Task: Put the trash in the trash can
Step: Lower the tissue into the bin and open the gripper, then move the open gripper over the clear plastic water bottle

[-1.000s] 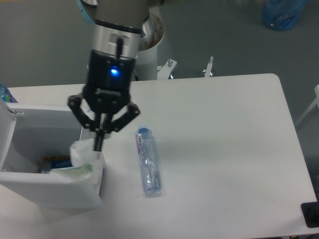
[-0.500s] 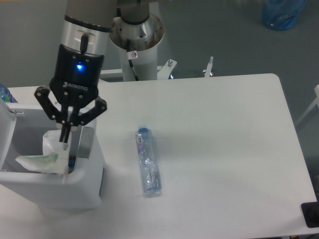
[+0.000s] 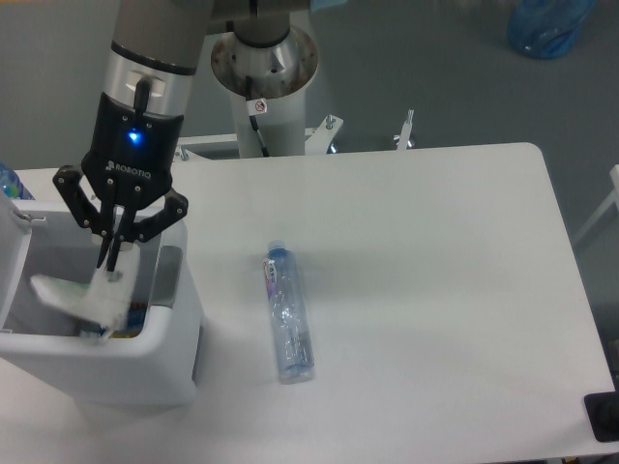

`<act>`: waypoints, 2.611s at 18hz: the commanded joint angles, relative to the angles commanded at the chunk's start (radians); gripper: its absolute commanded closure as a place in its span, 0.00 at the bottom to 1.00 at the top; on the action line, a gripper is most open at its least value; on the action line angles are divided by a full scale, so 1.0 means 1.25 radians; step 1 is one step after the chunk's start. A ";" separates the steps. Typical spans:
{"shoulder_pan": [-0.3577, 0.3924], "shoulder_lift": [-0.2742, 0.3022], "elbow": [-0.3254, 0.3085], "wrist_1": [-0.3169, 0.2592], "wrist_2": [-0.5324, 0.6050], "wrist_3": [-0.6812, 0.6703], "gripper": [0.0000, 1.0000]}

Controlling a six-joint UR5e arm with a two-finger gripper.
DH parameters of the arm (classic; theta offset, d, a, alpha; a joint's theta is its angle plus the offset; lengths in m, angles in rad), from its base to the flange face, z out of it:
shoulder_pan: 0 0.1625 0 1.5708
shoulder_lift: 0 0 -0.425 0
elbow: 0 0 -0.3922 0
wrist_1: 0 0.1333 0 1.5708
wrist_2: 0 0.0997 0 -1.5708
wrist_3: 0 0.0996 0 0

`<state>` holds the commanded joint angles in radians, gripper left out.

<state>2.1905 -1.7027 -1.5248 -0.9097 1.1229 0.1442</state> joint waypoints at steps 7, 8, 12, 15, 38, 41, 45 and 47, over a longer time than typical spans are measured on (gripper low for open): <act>0.050 0.000 -0.002 -0.004 -0.001 -0.013 0.00; 0.060 0.000 -0.001 -0.004 0.001 -0.015 0.00; 0.104 -0.015 -0.001 -0.002 0.004 -0.012 0.00; 0.117 -0.040 0.000 -0.002 0.018 -0.002 0.00; 0.183 -0.198 -0.045 -0.004 0.199 0.066 0.00; 0.176 -0.217 -0.055 0.001 0.215 0.068 0.00; 0.172 -0.229 -0.064 0.002 0.215 0.058 0.00; 0.171 -0.239 -0.065 0.004 0.216 0.058 0.00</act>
<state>2.4038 -2.0018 -1.6061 -0.9050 1.3928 0.2163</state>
